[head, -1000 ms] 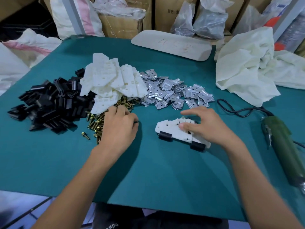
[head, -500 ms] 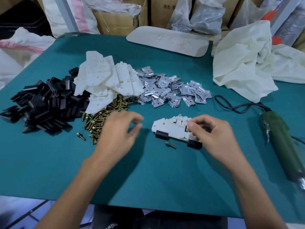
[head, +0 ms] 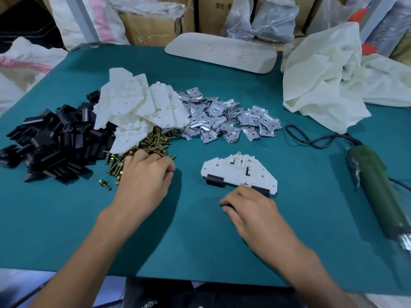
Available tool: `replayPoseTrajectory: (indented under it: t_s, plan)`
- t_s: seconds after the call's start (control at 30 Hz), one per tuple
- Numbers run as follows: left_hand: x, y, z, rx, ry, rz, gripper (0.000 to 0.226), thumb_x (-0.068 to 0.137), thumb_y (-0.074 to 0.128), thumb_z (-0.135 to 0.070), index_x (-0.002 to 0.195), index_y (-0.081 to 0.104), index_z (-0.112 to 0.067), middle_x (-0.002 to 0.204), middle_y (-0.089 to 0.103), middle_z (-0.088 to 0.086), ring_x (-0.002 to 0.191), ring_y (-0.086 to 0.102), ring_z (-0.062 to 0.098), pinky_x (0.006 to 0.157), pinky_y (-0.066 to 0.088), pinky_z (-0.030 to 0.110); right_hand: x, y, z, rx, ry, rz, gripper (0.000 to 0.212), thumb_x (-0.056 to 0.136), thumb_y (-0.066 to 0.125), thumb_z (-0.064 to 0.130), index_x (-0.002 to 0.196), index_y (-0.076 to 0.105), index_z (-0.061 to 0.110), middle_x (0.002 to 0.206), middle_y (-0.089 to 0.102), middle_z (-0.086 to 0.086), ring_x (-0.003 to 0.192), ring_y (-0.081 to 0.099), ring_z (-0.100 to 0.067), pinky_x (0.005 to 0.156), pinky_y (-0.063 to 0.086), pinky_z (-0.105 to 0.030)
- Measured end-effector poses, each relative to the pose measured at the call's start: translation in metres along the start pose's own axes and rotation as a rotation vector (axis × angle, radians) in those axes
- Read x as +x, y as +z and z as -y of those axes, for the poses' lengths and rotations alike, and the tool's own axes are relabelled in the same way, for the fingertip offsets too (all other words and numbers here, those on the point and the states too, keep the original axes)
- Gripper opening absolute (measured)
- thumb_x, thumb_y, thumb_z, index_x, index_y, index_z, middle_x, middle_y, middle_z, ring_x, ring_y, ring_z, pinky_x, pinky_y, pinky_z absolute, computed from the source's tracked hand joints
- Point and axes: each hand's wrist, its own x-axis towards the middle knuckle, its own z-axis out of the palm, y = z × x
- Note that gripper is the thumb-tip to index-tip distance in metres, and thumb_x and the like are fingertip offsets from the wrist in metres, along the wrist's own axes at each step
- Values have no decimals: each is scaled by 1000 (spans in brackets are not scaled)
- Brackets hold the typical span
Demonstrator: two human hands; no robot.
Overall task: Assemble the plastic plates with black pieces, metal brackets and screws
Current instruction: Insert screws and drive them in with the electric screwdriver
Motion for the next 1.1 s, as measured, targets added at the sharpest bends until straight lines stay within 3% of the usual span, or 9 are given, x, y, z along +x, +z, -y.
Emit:
replayPoseTrajectory:
  t_s: [0.1, 0.2, 0.27, 0.33, 0.53, 0.7, 0.9, 1.0, 1.1]
  plan:
    - [1, -1, -2, -128, 7, -30, 14, 88, 74, -15, 97, 70, -24, 87, 70, -12, 94, 53, 21, 83, 35, 34, -8, -9, -6, 70, 6, -38, 16, 100, 62, 17, 110, 69, 27, 104, 66, 16, 100, 60, -7, 82, 45, -27]
    - [12, -1, -16, -678, -108, -21, 22, 91, 71, -13, 98, 68, -34, 91, 70, -19, 87, 63, 4, 79, 46, 15, -12, -20, -15, 355, 97, -196, 27, 96, 68, 9, 103, 72, 35, 98, 73, 24, 93, 68, -1, 83, 49, -14]
    - [20, 1, -33, -1004, -142, 3, 27, 92, 70, -9, 98, 66, -35, 94, 71, -18, 86, 68, 5, 78, 51, 16, -12, -29, -22, 520, 160, -293, 34, 95, 68, 4, 100, 71, 37, 98, 75, 23, 93, 71, -1, 84, 50, -10]
    - [27, 7, -47, -1109, -120, 9, 30, 91, 70, -6, 101, 66, -33, 94, 72, -15, 83, 69, 7, 75, 52, 18, -10, -36, -30, 644, 210, -364, 34, 96, 66, 1, 100, 72, 35, 98, 77, 16, 95, 73, -4, 85, 54, -16]
    - [36, 24, -55, -1004, -115, 75, 31, 91, 70, -9, 100, 62, -38, 95, 69, -21, 82, 69, 1, 75, 52, 16, -13, -49, -50, 683, 296, -430, 31, 99, 62, 2, 102, 70, 31, 98, 77, 14, 94, 73, -4, 80, 51, -10]
    - [32, 23, -59, -820, -53, 5, 31, 93, 68, -10, 92, 57, -39, 97, 65, -26, 91, 65, -5, 78, 45, 5, -6, -45, -61, 592, 317, -400, 31, 101, 61, 10, 101, 68, 40, 99, 77, 20, 97, 73, -4, 89, 55, -23]
    - [36, 17, -64, -608, 136, 74, 18, 96, 64, -8, 106, 61, -23, 99, 67, -15, 94, 61, 1, 84, 47, 15, 12, -43, -60, 443, 303, -328, 23, 100, 63, 17, 102, 65, 40, 94, 76, 18, 87, 69, 4, 74, 45, -6]
    - [38, 19, -65, -572, 163, 78, 20, 96, 63, -12, 111, 62, -25, 104, 66, -17, 98, 57, -2, 83, 41, 6, 17, -46, -60, 331, 299, -275, 18, 100, 61, 16, 109, 64, 31, 88, 73, 20, 79, 63, 10, 70, 40, -5]
    - [37, 23, -67, -655, 125, 73, 20, 94, 69, -17, 111, 65, -25, 101, 65, -21, 100, 57, -7, 80, 35, -3, 22, -49, -56, 230, 272, -194, 18, 101, 59, 17, 114, 63, 28, 85, 72, 17, 83, 62, -3, 78, 44, -21]
